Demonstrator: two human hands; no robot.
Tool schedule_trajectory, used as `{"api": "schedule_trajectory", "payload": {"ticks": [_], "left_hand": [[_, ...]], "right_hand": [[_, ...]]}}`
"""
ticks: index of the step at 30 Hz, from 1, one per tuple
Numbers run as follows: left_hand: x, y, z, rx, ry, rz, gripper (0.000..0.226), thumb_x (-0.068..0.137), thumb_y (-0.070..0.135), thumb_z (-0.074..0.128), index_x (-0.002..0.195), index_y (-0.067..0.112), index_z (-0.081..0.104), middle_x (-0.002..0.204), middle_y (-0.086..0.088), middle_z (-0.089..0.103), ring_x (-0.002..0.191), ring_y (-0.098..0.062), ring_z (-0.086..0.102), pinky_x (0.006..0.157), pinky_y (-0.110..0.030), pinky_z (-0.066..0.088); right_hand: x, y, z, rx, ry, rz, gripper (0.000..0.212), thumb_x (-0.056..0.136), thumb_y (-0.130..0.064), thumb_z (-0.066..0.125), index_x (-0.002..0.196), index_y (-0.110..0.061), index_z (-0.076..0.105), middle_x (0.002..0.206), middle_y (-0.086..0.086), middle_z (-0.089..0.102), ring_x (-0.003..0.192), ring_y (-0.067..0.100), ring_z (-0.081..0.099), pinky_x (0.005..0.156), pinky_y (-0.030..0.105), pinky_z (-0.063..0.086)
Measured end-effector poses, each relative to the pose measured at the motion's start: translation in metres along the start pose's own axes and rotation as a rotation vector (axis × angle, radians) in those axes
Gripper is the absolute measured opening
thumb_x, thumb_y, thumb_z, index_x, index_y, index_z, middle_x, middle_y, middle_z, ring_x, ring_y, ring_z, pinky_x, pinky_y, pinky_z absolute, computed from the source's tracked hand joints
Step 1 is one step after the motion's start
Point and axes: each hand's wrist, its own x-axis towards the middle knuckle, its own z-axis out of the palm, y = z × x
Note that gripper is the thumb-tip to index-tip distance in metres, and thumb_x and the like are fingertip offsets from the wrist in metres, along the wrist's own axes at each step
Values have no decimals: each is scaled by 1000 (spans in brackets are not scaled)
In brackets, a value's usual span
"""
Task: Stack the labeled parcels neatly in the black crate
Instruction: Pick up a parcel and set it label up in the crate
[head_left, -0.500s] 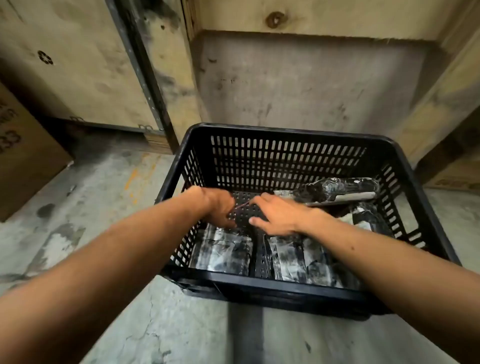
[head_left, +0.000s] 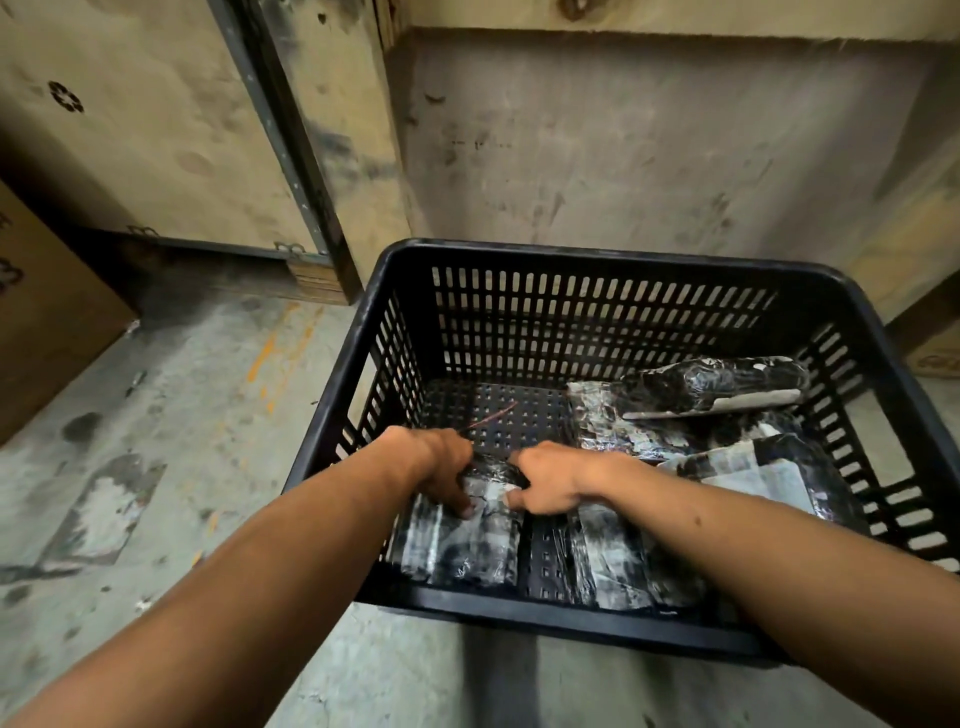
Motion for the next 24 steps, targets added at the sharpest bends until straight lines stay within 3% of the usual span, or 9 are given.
{"api": "schedule_trajectory", "payload": {"ticks": [3, 5, 8, 10, 13, 14, 17, 21, 24], "left_hand": [[-2, -5, -2, -67, -1, -22, 62, 73, 55, 84, 119, 19, 63, 120, -1, 67, 107, -24, 63, 99, -36, 50], [-3, -4, -5, -99, 11, -22, 63, 68, 52, 89, 117, 21, 64, 115, 1, 68, 104, -23, 63, 99, -36, 50], [-9, -5, -11, -151, 47, -13, 60, 64, 44, 93, 114, 23, 68, 94, 10, 62, 94, -18, 61, 90, -29, 48], [-14, -9, -16, -187, 83, -13, 54, 68, 38, 92, 114, 20, 72, 90, 12, 61, 95, -17, 62, 87, -28, 47], [-23, -13, -22, -294, 140, -9, 43, 75, 24, 88, 115, 21, 74, 103, 8, 70, 103, -18, 65, 96, -34, 52], [-27, -12, -23, -342, 161, -8, 41, 75, 20, 88, 113, 21, 74, 106, 6, 70, 102, -18, 64, 96, -35, 52], [-33, -9, -24, -478, 230, -2, 32, 74, 9, 87, 94, 19, 64, 94, 3, 68, 90, -18, 63, 74, -30, 52], [-38, -9, -23, -536, 254, 12, 23, 84, 8, 79, 82, 18, 58, 85, 3, 66, 75, -13, 64, 54, -19, 50], [-43, -3, -22, -502, 228, 34, 21, 85, 28, 80, 89, 20, 61, 100, -1, 65, 89, -18, 64, 74, -28, 57]], "right_hand": [[2, 3, 0, 73, 26, 4, 69, 94, -54, 65, 142, -7, 51, 139, 14, 60, 117, 30, 62, 101, 41, 54], [0, 3, -3, 150, 40, 5, 77, 91, -53, 70, 150, -11, 43, 150, 12, 52, 127, 29, 56, 102, 35, 47], [-4, 5, -5, 232, 58, -8, 78, 89, -52, 74, 149, -15, 42, 149, 8, 51, 115, 20, 52, 96, 32, 42], [-9, 6, -6, 325, 97, -19, 67, 88, -48, 76, 140, -17, 48, 139, 6, 55, 110, 17, 53, 98, 34, 46], [-17, 10, -11, 503, 137, -40, 34, 89, -40, 77, 112, -25, 58, 111, -3, 61, 96, 15, 58, 84, 31, 48], [-20, 10, -13, 539, 146, -37, 27, 89, -39, 77, 105, -26, 59, 108, -4, 61, 100, 18, 60, 88, 35, 49], [-24, 8, -17, 604, 189, 2, 18, 91, -32, 77, 99, -20, 67, 120, 0, 64, 119, 26, 61, 109, 51, 46], [-26, 6, -25, 665, 221, 49, 11, 95, -24, 74, 91, -14, 69, 102, -3, 68, 98, 24, 75, 90, 43, 62], [-29, 10, -36, 775, 256, 135, 27, 96, -17, 71, 107, 7, 69, 118, 15, 70, 91, 32, 78, 90, 48, 62]]}}
